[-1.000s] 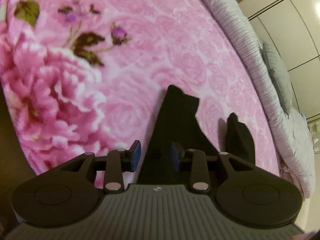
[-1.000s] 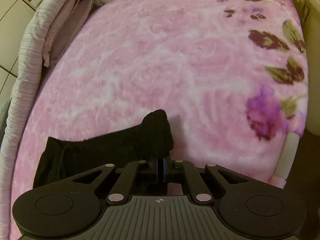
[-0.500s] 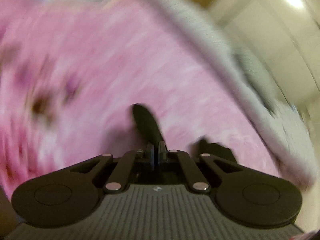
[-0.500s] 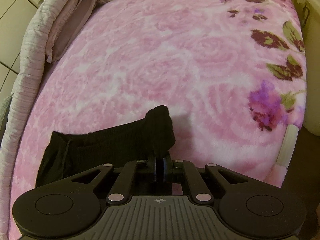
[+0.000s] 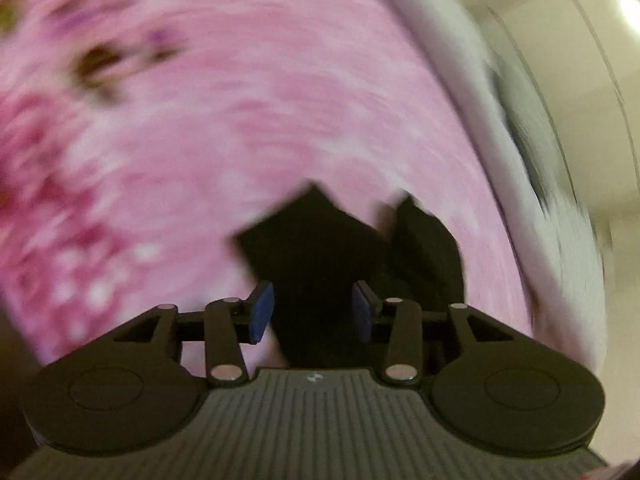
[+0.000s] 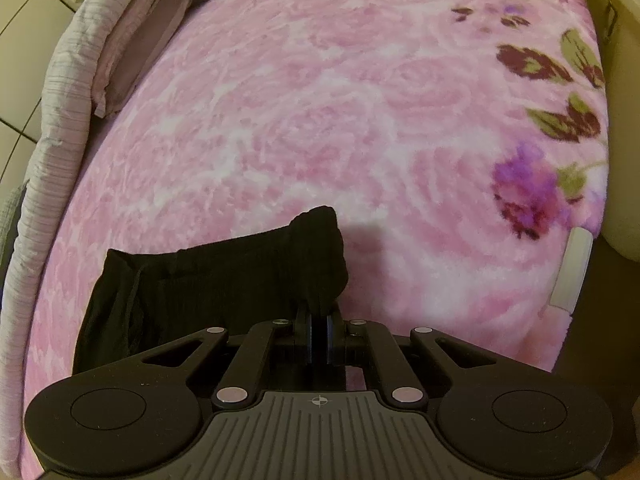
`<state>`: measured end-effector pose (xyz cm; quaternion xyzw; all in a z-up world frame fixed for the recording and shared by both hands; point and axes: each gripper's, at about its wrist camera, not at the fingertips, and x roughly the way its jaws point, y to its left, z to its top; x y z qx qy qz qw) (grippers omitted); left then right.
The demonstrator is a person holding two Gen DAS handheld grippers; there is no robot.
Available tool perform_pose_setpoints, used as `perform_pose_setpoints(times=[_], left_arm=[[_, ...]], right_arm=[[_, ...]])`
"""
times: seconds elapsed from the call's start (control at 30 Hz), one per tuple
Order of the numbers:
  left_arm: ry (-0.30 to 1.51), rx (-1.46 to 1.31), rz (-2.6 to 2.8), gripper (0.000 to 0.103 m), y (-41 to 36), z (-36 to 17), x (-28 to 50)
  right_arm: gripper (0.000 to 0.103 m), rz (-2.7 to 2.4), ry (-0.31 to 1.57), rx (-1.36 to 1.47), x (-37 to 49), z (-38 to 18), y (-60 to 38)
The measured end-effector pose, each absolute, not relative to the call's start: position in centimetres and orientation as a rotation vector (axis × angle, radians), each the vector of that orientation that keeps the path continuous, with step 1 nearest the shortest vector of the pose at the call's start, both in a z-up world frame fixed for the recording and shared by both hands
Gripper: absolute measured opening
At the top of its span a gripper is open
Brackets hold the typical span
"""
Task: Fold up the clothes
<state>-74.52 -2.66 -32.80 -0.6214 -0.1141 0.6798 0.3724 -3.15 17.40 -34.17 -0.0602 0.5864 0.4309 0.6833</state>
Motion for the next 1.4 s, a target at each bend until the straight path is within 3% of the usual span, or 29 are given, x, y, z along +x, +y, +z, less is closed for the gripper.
perform_pose_setpoints(times=[0.2, 0.4, 0.47, 0.5, 0.7, 0.83, 1.0, 1.1, 1.13, 1.2, 1.27, 1.4], left_arm=[[-0.554, -1.738, 1.716, 0.039, -4.3, -36.8, -75.7], [-0.565, -1.738, 1.744, 0.041, -1.5, -39.7, -75.3], [-0.472, -1.662, 1.775, 0.032, -0.8, -39.1, -74.9], [-0.408, -1.61, 1.793, 0.0, -0.4, -38.7, -74.8], [-0.386, -1.198, 1.908, 0.0, -1.9, -30.9, -80.0], [-0.248, -1.049, 2.021, 0.0, -5.4, -26.6, -84.4], [-0.015, -1.24, 2.055, 0.0, -8.1, -32.0, -85.4], [0.083, -1.34, 2.096, 0.008, -9.0, -35.5, -84.1], [0.066, -1.319, 2.119, 0.01, -9.6, -35.4, -83.8], [0.021, -1.352, 2.161, 0.01, -10.7, -34.7, -83.8], [-0.027, -1.375, 2.228, 0.011, -11.8, -33.6, -84.1], [-0.027, -1.362, 2.192, 0.014, -10.3, -31.6, -82.9]], right_arm=[[0.004, 0.951, 1.317, -0.124, -3.5, -34.7, 16.9], [0.004, 0.949, 1.319, -0.133, -3.4, -34.7, 17.1], [0.004, 0.942, 1.32, -0.128, -3.5, -34.8, 17.0], [0.004, 0.939, 1.321, -0.126, -3.5, -34.9, 17.1], [0.004, 0.994, 1.31, -0.132, -3.7, -33.8, 17.0], [0.004, 1.046, 1.294, -0.11, -3.7, -32.0, 15.7], [0.004, 1.032, 1.298, -0.157, -4.2, -32.0, 14.6], [0.004, 0.968, 1.296, -0.234, -4.6, -33.0, 14.9], [0.008, 0.95, 1.285, -0.271, -4.7, -32.9, 15.1], [0.034, 0.915, 1.26, -0.344, -5.1, -32.7, 15.6], [0.05, 0.894, 1.19, -0.384, -5.2, -31.7, 15.6], [0.052, 0.861, 1.028, -0.432, -5.4, -29.3, 15.7]])
